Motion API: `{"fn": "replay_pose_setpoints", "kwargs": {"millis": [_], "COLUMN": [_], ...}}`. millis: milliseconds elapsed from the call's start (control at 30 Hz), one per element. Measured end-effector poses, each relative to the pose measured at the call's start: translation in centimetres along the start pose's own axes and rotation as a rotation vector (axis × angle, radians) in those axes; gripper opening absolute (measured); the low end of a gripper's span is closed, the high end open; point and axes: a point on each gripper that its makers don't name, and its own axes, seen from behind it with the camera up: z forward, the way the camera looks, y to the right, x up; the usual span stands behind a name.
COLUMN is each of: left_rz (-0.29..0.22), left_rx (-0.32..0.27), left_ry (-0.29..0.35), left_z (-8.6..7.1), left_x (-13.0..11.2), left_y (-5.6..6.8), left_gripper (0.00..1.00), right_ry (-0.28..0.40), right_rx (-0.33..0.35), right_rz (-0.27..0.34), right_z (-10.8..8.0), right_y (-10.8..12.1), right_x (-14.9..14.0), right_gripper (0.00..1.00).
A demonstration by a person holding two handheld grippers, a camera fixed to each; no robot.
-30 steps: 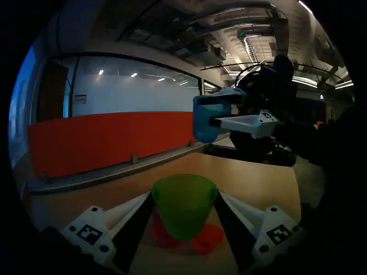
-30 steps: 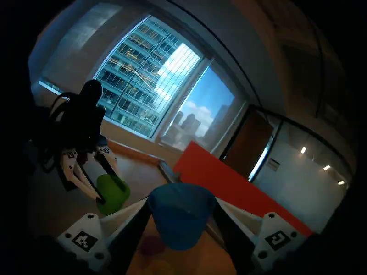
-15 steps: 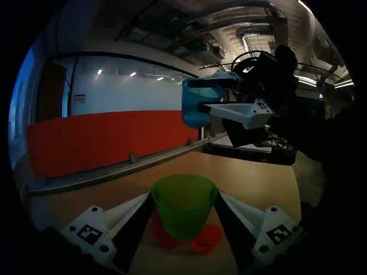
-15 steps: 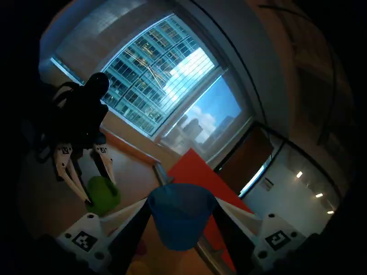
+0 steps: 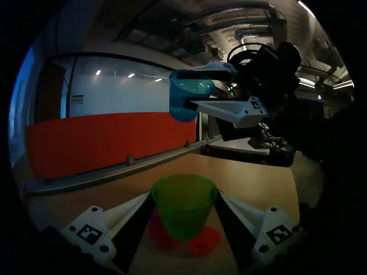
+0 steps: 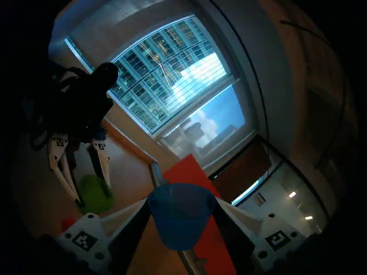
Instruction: Pour water
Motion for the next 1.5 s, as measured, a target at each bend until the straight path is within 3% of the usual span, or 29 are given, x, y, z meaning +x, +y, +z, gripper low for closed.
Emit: {"fn": "replay_pose_setpoints", "kwargs": {"millis": [667,1500], "left_rz": [0.005,0.009], "left_rx": [-0.018,-0.026], "left_ry": [0.006,0.010], "left_z": [0.2,0.3], "left_x": [0.5,0.8], "left_y": [0.7,1.0], "left_gripper": [0.88,0.88], "right_ry": [0.006,0.011], "right_rx": [0.001,-0.040], "right_rz": [-0.192,-0.316], "right_z": [1.7,1.9], "right_y": [0.8,2.6], "right_x": [1.6,2.3], "right_gripper": [0.91,0.91]}}
